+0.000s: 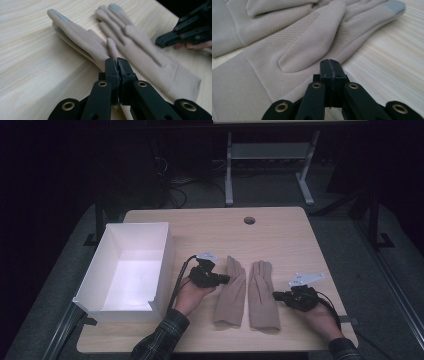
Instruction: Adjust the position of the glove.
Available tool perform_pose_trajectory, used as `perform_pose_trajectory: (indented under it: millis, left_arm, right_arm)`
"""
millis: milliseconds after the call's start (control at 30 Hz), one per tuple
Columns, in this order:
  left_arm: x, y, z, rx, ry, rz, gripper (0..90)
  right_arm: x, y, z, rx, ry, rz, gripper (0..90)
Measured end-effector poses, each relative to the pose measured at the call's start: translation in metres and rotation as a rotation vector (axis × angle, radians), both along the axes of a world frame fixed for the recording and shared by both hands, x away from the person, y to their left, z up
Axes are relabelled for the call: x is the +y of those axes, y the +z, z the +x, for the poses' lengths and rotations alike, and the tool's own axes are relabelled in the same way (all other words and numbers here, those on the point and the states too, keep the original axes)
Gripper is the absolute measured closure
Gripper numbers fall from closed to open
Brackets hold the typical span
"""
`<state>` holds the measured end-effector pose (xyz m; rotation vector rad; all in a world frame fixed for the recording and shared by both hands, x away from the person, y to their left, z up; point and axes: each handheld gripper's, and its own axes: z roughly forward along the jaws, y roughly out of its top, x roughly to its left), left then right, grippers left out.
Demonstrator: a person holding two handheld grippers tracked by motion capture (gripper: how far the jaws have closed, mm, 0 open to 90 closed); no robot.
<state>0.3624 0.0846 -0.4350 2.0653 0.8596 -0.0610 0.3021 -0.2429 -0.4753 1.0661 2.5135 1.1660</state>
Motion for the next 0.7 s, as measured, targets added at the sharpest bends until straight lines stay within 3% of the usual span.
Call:
perform_pose_trajectory:
  millis: [300,367,700]
  left_arm:
    - [-0.007,0.007,0.003,-0.016,-0.019,-0.044,87.8]
    - [-0.01,0.011,0.003,-0.013,-0.03,-0.068,87.8]
    - [-0.025,0.013,-0.001,-0.011,-0.067,-0.103,87.8]
  right_arm:
    - [0.018,0.002,0.001,-0.017,0.041,0.022,90.0]
    - [0.021,0.002,0.001,-0.004,0.041,0.031,90.0]
    - [0.03,0.001,0.001,0.002,0.069,0.04,90.0]
